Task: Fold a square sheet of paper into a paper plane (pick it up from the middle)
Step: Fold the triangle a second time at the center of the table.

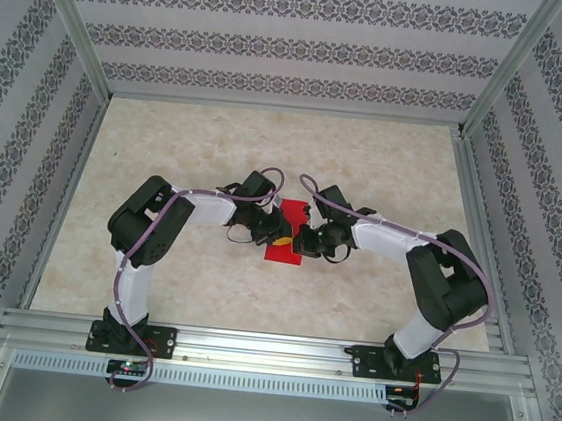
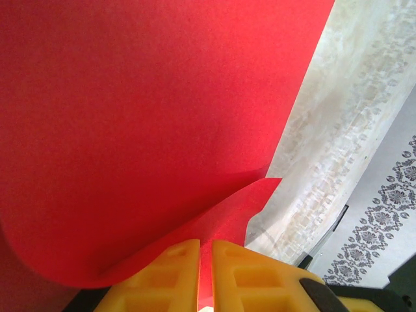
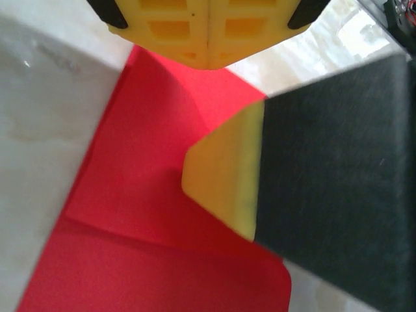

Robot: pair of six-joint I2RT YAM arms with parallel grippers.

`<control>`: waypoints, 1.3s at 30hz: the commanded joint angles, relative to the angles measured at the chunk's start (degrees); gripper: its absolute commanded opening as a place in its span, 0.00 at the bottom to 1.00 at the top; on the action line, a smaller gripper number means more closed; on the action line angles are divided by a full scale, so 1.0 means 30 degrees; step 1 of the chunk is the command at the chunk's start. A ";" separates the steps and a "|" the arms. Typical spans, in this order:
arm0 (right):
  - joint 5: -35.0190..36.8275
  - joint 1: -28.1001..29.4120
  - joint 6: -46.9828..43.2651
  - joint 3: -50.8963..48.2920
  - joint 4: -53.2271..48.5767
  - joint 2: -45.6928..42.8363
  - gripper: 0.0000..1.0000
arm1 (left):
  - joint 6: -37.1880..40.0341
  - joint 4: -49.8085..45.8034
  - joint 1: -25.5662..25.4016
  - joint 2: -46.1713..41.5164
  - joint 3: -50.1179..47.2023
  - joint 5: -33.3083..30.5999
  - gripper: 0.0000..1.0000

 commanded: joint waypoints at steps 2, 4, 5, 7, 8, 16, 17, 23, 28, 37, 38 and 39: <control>0.0330 0.0031 -0.0119 0.0259 0.0328 0.0958 0.02 | 0.0803 -0.2799 0.0304 0.0701 -0.0418 -0.1855 0.16; 0.0595 -0.0125 -0.0083 -0.0068 0.0139 0.1125 0.02 | 0.1160 -0.3143 0.0298 0.0639 -0.0295 -0.2050 0.16; 0.0537 -0.0194 -0.0056 -0.0310 0.0113 0.1169 0.02 | 0.1340 -0.3251 0.0315 0.0639 -0.0260 -0.2081 0.16; 0.0584 -0.0232 -0.0055 -0.0803 -0.0071 0.1141 0.02 | 0.1561 -0.3301 0.0301 0.0667 -0.0225 -0.2153 0.16; 0.0616 -0.0239 -0.0072 -0.1101 -0.0256 0.1111 0.02 | 0.1696 -0.3271 0.0316 0.0715 -0.0196 -0.2128 0.16; 0.1417 -0.0451 -0.0068 -0.1855 -0.1671 0.1025 0.02 | 0.2706 -0.3403 0.0562 0.1111 0.0248 -0.2146 0.16; 0.1452 -0.0474 -0.0092 -0.1855 -0.1813 0.1050 0.02 | 0.2866 -0.3443 0.0658 0.1107 0.0311 -0.2209 0.16; 0.1903 -0.0612 -0.0425 -0.1606 -0.2725 0.1545 0.02 | 0.4581 -0.4486 0.0988 0.1049 0.0942 -0.3680 0.16; 0.2134 -0.0642 -0.0515 -0.1533 -0.3035 0.1754 0.02 | 0.5377 -0.4588 0.1290 0.1098 0.1149 -0.4383 0.16; 0.2492 -0.0671 -0.0694 -0.1521 -0.3449 0.1887 0.02 | 0.6444 -0.5247 0.2545 0.1078 0.1669 -0.5578 0.15; 0.2492 -0.0675 -0.0691 -0.1528 -0.3420 0.1881 0.02 | 0.6674 -0.5602 0.2613 0.1133 0.1872 -0.5823 0.15; 0.2467 -0.0694 -0.0670 -0.1558 -0.3398 0.1844 0.02 | 0.6872 -0.5953 0.2656 0.1193 0.2148 -0.6045 0.15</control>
